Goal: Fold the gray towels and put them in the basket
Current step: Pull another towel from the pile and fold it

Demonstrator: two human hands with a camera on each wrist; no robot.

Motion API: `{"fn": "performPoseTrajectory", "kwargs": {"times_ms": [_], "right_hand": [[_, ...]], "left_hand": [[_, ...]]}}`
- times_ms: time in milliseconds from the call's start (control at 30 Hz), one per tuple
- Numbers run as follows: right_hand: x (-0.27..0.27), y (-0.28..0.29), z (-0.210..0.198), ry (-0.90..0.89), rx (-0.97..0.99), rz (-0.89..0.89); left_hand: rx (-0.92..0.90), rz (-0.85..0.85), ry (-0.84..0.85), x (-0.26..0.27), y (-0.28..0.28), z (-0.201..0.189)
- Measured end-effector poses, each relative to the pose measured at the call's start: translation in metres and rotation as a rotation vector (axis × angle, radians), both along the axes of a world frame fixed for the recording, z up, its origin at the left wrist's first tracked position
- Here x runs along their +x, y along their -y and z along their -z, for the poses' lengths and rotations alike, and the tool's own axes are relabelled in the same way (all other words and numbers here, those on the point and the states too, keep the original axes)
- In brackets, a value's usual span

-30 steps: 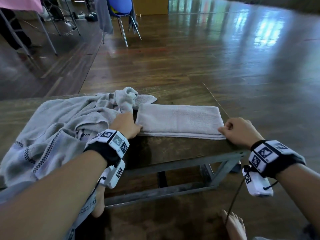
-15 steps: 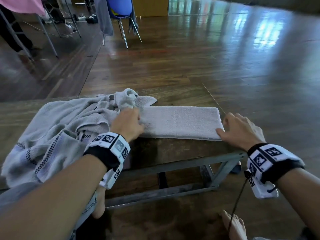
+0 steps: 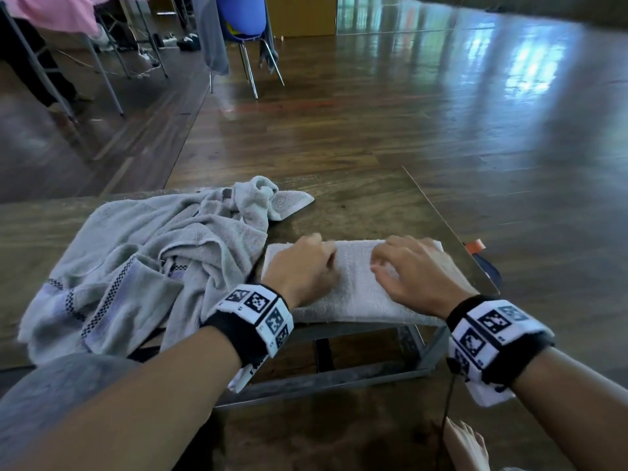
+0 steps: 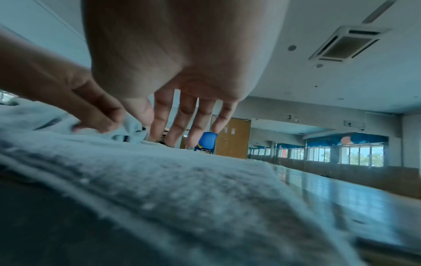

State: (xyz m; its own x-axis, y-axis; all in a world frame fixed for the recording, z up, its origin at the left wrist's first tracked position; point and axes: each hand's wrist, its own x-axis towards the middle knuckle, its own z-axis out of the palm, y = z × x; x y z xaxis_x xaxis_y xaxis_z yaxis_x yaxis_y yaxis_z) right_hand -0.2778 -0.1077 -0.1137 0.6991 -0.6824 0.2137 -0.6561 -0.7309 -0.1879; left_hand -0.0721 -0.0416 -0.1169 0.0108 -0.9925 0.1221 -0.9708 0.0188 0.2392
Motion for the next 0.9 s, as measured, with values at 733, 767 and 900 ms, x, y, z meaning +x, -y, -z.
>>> {"fn": "performPoseTrajectory", "kwargs": {"times_ms": [733,767,900], "right_hand": [[-0.025,0.016,0.048,-0.286,0.36,0.234],[-0.029,0.018,0.047,-0.289,0.378,0.251],[-0.036,0.023,0.037,-0.325,0.45,0.3]], "left_hand": [[0.194,-0.101,0.038,0.027,-0.014,0.054],[0.194,-0.115,0.033,0.03,-0.016,0.053],[0.21,-0.158,-0.023,0.041,-0.021,0.052]]}}
